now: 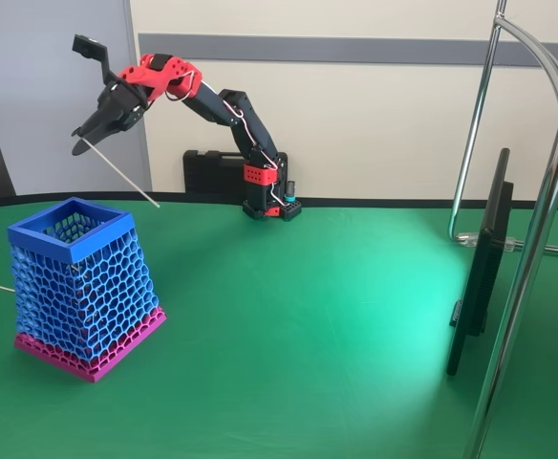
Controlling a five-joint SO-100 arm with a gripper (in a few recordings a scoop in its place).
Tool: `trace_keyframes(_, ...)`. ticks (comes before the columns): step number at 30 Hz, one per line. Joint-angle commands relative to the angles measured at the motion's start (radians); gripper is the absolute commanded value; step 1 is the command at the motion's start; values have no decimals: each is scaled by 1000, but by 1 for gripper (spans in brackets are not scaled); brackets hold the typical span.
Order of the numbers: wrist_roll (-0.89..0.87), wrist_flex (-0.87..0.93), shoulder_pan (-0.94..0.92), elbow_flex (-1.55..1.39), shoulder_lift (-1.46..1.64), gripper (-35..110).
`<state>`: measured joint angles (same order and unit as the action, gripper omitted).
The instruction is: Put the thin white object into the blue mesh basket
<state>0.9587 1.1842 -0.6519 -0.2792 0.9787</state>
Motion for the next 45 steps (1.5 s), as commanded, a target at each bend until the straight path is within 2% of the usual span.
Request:
trace_keyframes(1, 44, -26, 3, 60, -11, 37)
trace_keyframes(13, 210, -115, -2, 92, -104, 35)
trace_keyframes(28, 302, -29, -43, 135, -120, 33)
trace_keyframes(34, 163, -51, -5, 147, -109, 39)
trace_keyframes(39, -14, -103, 63, 121, -86, 37)
trace_keyframes(44, -141, -103, 146, 11, -5, 25)
trace_keyframes(45, -153, -103, 166, -17, 18, 19)
